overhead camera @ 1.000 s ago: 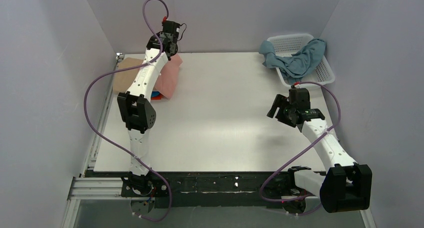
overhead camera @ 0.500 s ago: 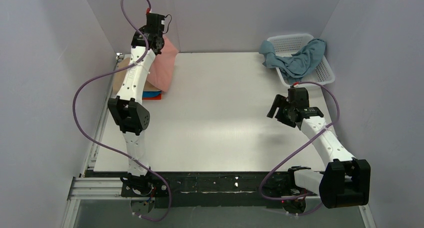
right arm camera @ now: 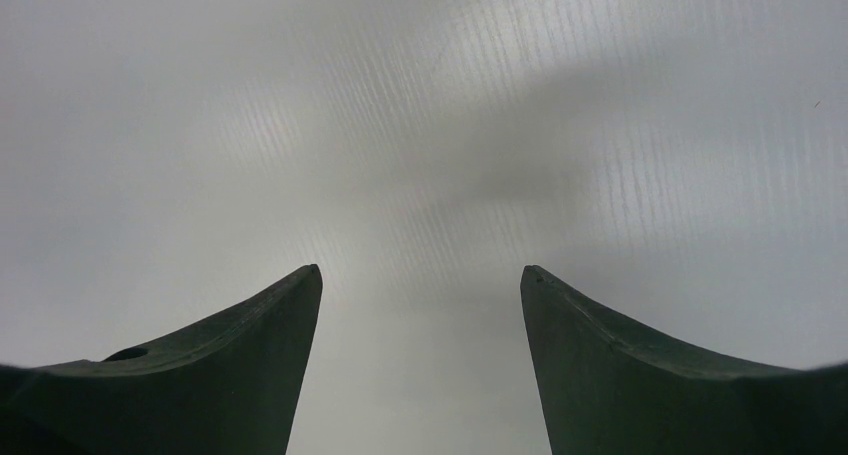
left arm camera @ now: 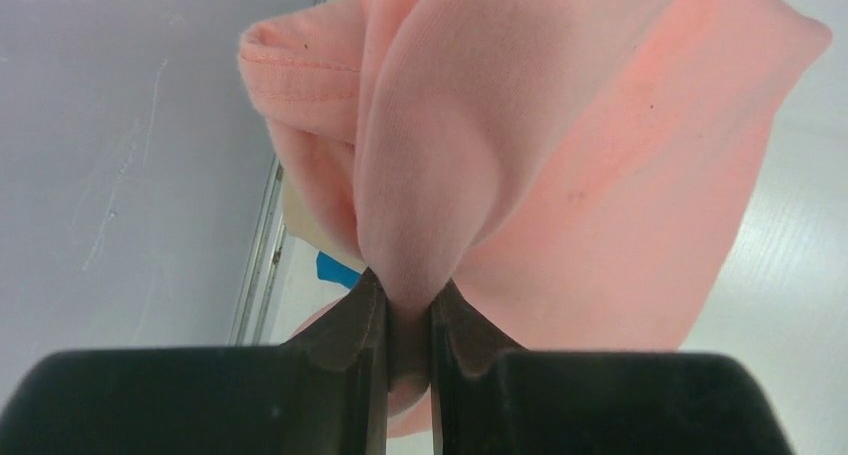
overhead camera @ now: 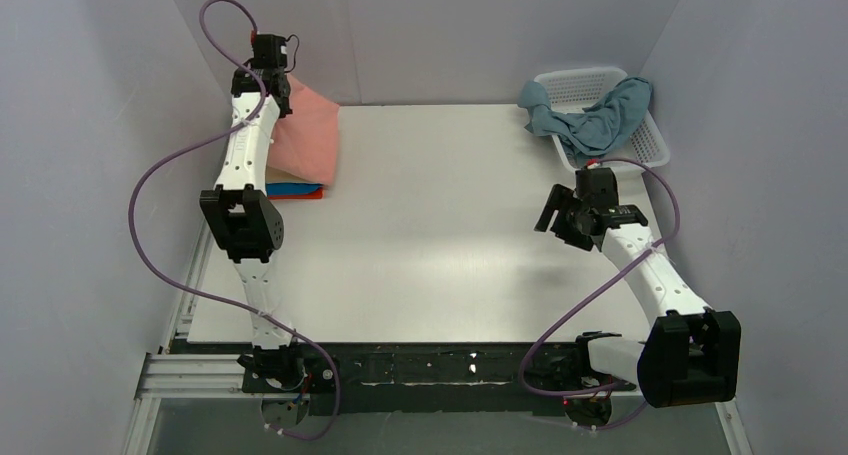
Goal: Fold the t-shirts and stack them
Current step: Put the neatly folded tshirt into the corner of the board with the left arm
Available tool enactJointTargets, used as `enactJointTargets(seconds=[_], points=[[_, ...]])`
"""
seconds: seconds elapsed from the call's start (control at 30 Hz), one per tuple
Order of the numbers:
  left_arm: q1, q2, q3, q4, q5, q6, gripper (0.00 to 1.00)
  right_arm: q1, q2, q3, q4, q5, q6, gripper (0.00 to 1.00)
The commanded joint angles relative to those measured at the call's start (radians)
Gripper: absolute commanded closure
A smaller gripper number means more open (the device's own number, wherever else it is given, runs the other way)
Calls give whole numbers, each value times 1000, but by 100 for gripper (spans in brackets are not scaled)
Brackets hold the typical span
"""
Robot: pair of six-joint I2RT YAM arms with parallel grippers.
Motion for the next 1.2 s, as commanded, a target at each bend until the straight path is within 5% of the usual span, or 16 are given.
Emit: enactJointTargets(seconds=[0.0,0.17,0.7,0.73,0.77,0.83,1.0,1.17], points=[[79,26,-37,41,85,2,100,-6,3,75,-34,25,8,19],[119,67,-51,105,92,60,100,-6,-29,93,-66,29,33,11],[222,154,-86,184,152,36,98,-6,-114,143,-186,114,29,9],[228,156,-88,186,154,32,93,-6,-116,144,-190,115,27,8],[233,157,-88,184,162,29,69,-6,-118,146,-192,115,25,8],[239,154,-90,174,188,21,7,-6,-119,150,-204,118,24,8],[240,129,-3,83,181,-85,2,-6,-132,160,-219,134,21,8],[240,24,9,13,332,-220,2,-6,-159,147,-208,132,20,7]])
